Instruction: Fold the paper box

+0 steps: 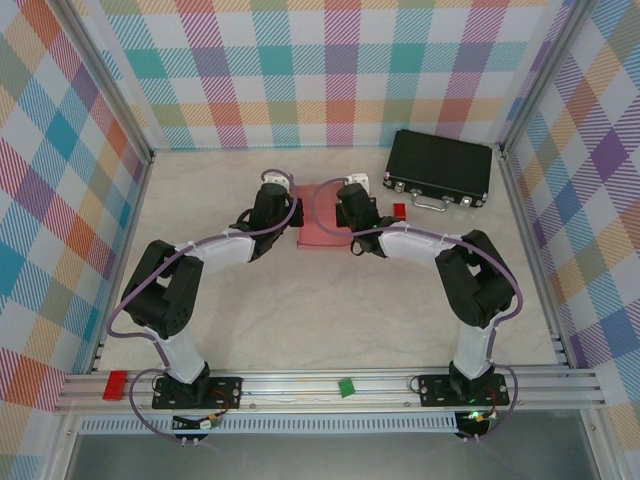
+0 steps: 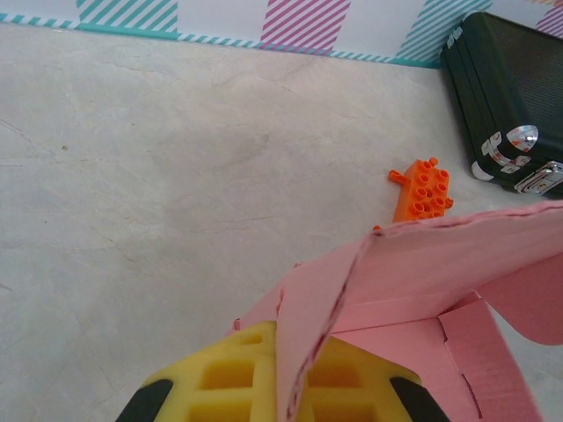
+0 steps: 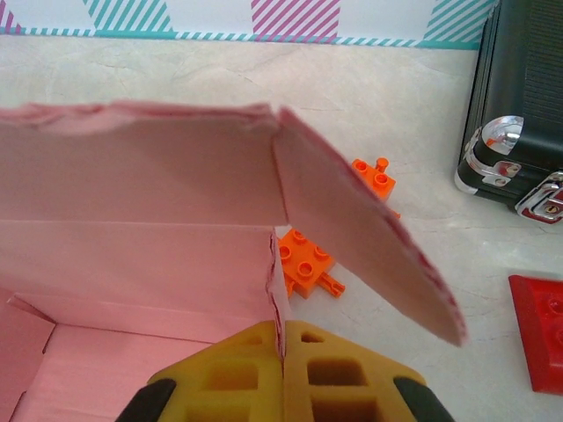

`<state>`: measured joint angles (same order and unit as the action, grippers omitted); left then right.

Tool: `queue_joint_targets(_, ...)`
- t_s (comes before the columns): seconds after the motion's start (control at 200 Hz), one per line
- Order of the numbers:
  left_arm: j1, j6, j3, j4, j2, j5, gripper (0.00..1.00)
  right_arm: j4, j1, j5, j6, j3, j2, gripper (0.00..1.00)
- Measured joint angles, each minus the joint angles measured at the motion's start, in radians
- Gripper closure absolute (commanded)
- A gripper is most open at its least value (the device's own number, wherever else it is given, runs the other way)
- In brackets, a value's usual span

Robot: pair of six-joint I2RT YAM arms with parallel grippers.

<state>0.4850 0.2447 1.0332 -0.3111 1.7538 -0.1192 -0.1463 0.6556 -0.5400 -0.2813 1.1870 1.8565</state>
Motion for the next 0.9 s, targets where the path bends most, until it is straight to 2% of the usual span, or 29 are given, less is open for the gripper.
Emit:
queue_joint_targets(0.445, 0.024, 0.027, -0.029, -0.031, -0.011, -0.040, 0.97, -0.053, 0.027, -0.066, -0.022, -0.043, 0.000, 0.94)
queue_joint_targets(0.9, 0.028, 0.085, -0.048, -0.060, -0.011, -0.040, 0.92, -0.079, 0.033, -0.082, -0.045, -0.063, 0.000, 0.93)
